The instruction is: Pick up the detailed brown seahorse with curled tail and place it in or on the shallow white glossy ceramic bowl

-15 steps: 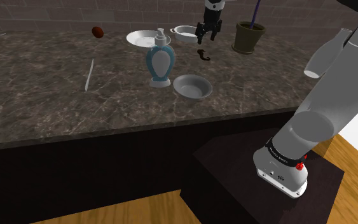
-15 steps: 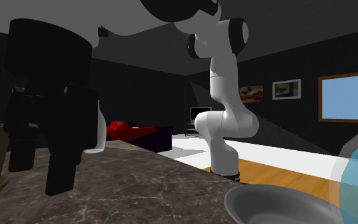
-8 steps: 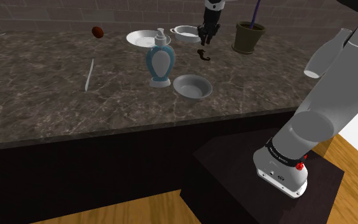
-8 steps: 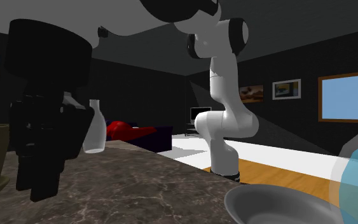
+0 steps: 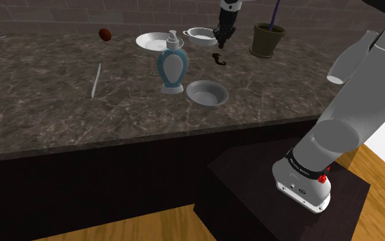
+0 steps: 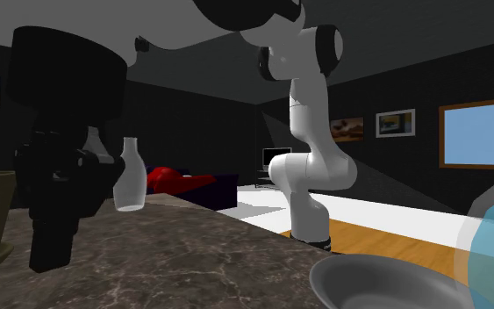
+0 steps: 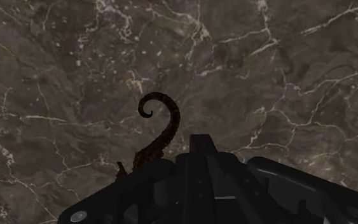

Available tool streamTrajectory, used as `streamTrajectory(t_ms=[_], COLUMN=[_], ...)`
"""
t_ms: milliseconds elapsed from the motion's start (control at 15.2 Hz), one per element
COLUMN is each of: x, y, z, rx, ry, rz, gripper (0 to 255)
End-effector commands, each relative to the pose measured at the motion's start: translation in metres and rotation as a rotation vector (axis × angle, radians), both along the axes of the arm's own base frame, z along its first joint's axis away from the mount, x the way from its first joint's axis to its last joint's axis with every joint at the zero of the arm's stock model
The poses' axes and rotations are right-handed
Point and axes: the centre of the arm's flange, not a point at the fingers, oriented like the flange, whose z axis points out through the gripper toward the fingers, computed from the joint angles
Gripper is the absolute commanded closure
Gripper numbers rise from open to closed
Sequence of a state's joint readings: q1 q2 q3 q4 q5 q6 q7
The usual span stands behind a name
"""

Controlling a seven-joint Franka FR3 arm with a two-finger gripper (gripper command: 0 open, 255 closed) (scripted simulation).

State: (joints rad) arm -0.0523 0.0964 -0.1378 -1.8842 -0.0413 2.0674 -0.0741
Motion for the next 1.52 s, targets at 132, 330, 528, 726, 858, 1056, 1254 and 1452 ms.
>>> streamTrajectory(t_ms=[132, 330, 528, 726, 858, 1056, 1254, 1452], x=[0.006, 0.017, 0.031, 0.036, 0.038, 0.042, 0.042, 0.042], y=[-0.017, -0.042, -0.066, -0.072, -0.072, -0.073, -0.073, -0.073], z=[-0.017, -0.042, -0.067, -0.082, -0.092, -0.108, -0.111, -0.111], rx=[-0.004, -0.009, -0.015, -0.016, -0.016, -0.016, -0.016, -0.016], ry=[-0.032, -0.080, -0.129, -0.138, -0.138, -0.138, -0.138, -0.138], rz=[0.026, 0.066, 0.106, 0.114, 0.114, 0.114, 0.114, 0.114], gripper=[0, 0, 0, 0, 0, 0, 0, 0])
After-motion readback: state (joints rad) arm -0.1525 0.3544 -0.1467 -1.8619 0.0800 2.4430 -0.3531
